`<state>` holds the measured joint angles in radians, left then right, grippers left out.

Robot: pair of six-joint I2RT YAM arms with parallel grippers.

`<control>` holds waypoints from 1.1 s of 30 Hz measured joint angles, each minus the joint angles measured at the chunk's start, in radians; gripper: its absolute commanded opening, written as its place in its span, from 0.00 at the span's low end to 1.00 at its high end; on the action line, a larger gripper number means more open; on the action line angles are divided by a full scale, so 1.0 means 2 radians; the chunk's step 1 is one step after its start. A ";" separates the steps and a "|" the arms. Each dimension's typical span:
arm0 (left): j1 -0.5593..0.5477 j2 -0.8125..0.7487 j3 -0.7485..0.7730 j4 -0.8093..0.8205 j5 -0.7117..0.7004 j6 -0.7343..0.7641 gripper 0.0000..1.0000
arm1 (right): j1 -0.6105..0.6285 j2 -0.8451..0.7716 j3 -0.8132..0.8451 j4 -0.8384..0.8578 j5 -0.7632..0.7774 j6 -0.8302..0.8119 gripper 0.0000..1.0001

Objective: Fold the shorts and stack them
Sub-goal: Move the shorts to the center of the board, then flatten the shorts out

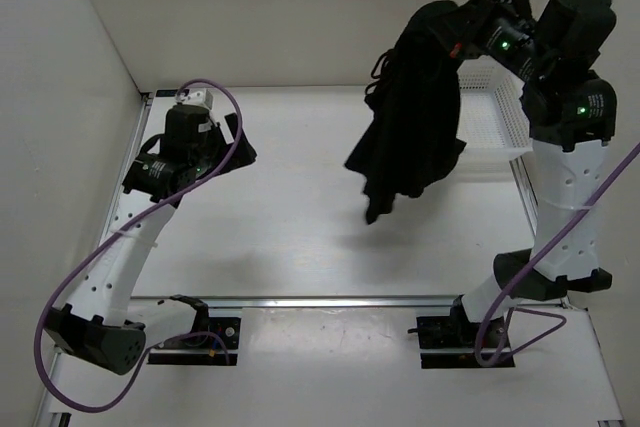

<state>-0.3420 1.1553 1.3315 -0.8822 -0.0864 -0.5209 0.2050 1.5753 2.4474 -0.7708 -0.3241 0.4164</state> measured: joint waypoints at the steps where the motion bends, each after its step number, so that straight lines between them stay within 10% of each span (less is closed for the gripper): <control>1: 0.006 0.000 0.006 -0.001 0.003 0.001 1.00 | 0.011 -0.008 -0.017 0.006 -0.006 -0.001 0.00; 7: 0.023 -0.010 0.013 -0.006 0.022 0.007 1.00 | 0.046 -0.124 -0.265 0.033 -0.002 -0.005 0.00; 11: 0.022 -0.016 0.003 -0.005 0.053 0.013 1.00 | 0.040 -0.159 -0.449 0.031 0.043 0.003 0.77; 14: 0.001 -0.003 -0.025 -0.003 0.080 0.013 1.00 | 0.014 -0.097 -0.512 0.002 0.080 0.010 0.90; 28: -0.118 0.042 -0.274 0.049 0.106 -0.104 1.00 | -0.034 -0.154 -0.774 0.016 0.129 0.065 0.84; 33: -0.131 0.091 -0.280 0.091 0.096 -0.141 0.82 | -0.088 -0.128 -0.841 0.053 0.095 0.079 0.84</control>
<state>-0.6044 1.3373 0.7723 -0.7006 0.1055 -0.8024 0.0296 1.3190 0.7662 -0.6647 -0.1349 0.5735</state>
